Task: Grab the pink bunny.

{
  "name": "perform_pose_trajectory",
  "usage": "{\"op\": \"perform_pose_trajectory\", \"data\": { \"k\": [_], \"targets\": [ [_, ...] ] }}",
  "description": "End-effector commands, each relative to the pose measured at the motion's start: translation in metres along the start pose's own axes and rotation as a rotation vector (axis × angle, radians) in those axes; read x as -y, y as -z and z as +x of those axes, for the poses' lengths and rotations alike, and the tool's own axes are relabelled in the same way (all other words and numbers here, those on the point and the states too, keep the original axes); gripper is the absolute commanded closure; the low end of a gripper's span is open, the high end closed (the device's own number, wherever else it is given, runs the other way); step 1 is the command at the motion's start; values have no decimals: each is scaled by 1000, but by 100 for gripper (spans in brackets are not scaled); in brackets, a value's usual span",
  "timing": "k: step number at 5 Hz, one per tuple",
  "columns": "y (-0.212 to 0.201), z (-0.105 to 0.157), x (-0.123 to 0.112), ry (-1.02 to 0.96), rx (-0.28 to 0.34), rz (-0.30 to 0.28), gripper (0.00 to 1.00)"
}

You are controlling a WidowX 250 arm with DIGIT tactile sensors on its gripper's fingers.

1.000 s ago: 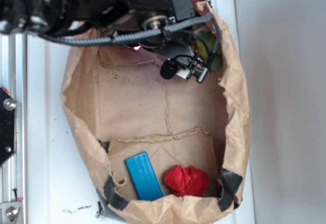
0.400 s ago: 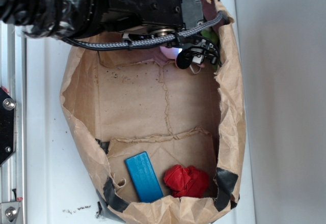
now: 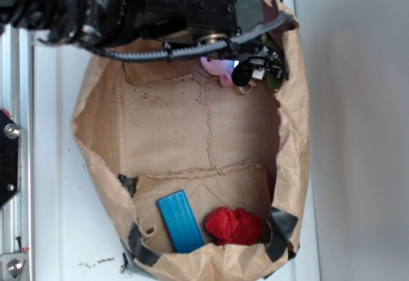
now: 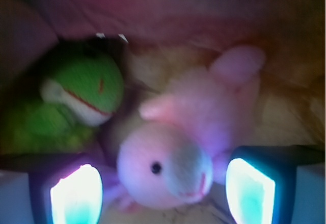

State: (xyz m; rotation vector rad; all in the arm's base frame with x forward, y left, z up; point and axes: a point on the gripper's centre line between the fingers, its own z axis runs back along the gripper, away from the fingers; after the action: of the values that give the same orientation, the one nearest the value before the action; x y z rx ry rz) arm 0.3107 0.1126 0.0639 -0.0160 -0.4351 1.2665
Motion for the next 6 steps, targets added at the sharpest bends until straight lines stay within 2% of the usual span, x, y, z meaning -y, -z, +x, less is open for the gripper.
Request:
{"op": "perform_pose_trajectory", "data": {
  "k": [1, 3, 4, 5, 6],
  "targets": [
    [10, -17, 11, 14, 145, -33, 0],
    [24, -32, 12, 67, 213, -12, 0],
    [24, -32, 11, 93, 186, -9, 100],
    [19, -31, 8, 102, 187, -41, 100],
    [19, -32, 7, 115, 193, -47, 100]
  ]
}}
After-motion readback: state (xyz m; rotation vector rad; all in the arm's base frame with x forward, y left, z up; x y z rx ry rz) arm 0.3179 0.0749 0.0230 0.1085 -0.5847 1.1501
